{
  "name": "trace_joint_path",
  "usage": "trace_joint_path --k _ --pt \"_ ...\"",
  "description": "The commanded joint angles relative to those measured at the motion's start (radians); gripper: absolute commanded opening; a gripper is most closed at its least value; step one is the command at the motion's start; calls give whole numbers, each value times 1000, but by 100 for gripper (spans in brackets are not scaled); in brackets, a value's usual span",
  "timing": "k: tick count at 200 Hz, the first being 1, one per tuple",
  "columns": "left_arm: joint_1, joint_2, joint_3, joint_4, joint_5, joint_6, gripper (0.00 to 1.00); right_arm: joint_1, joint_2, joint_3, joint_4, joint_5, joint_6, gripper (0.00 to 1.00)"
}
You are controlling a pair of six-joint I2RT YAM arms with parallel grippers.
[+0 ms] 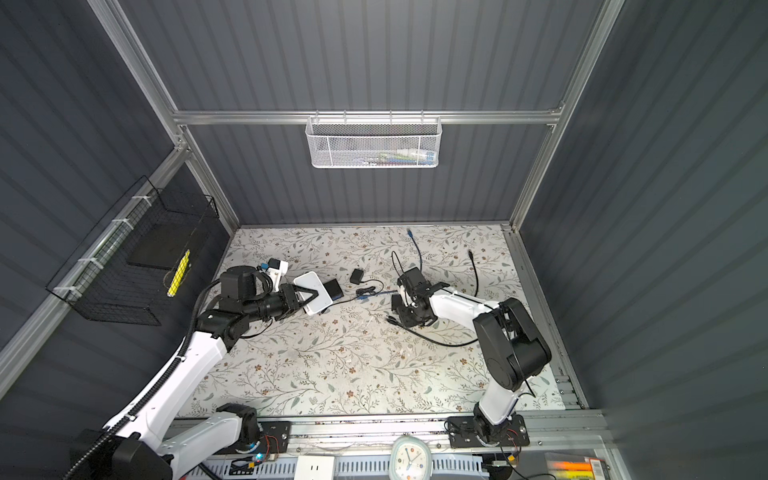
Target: Insert the plug into the switch port
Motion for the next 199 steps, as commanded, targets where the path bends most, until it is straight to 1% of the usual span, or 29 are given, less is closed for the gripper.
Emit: trace_joint_path --k 1,37,52,76,101,152,199 --pt "4 -17 4 6 10 16 0 1 2 5 -26 16 11 28" --pt "6 -29 3 2 6 17 0 2 15 31 -60 5 7 29" --pt "5 -34 4 -10 -1 21 0 4 9 37 -88 44 20 29" --pt "4 -36 -5 -6 -2 22 0 4 -26 23 -88 58 40 31" --pt "5 -29 -6 3 2 19 0 2 -46 34 -105 115 111 33" --pt "6 -39 -5 -4 -1 19 0 1 14 91 -120 77 258 31" --pt "6 -43 -4 -10 -1 25 0 3 10 82 -148 133 334 29"
